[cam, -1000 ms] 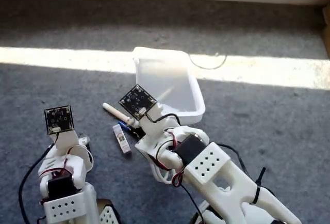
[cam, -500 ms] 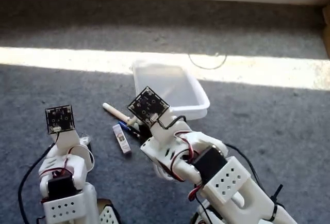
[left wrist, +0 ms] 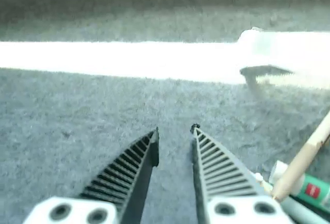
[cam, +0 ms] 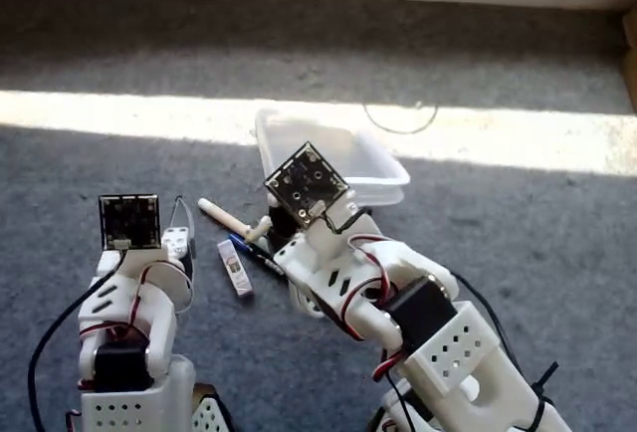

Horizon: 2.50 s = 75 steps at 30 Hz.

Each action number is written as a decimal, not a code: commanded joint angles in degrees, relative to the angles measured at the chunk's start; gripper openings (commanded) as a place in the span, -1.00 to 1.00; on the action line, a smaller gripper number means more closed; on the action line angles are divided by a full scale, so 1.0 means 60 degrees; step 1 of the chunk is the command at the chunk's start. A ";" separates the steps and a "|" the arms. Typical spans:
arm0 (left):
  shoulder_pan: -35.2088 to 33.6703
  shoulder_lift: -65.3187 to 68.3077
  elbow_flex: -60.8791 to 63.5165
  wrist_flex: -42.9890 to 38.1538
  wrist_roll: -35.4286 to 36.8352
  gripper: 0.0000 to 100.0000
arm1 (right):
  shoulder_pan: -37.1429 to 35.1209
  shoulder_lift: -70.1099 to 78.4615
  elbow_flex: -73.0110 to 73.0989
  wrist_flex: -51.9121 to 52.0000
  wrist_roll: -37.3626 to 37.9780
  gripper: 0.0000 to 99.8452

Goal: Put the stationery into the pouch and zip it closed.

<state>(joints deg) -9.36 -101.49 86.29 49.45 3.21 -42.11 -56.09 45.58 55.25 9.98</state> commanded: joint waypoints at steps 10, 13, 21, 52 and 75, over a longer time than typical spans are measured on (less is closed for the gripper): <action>0.0227 -0.0095 -0.0637 -0.3560 0.2037 -0.78 | 0.0125 -0.0330 -0.1077 -0.0418 0.0103 -0.99; 0.0227 -0.0095 -0.0769 -0.3018 0.2037 -0.67 | 0.0125 -0.0330 -0.0681 -0.0388 0.0088 -0.99; 0.0227 -0.0081 -0.3026 0.1744 0.2755 -0.34 | 0.0125 -0.0330 -0.0330 -0.0139 0.0029 -0.99; 0.2103 -0.0081 -0.4125 0.3004 0.2769 -0.35 | 0.0022 0.1018 -0.4740 0.6571 0.2300 -0.99; 0.1326 -0.0081 -0.3978 0.3546 0.2725 -0.34 | 0.1927 0.9575 -1.6154 0.6396 0.1187 -0.99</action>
<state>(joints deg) 0.48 -102.20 62.64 70.55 19.30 -32.79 -5.45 -36.70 95.78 17.71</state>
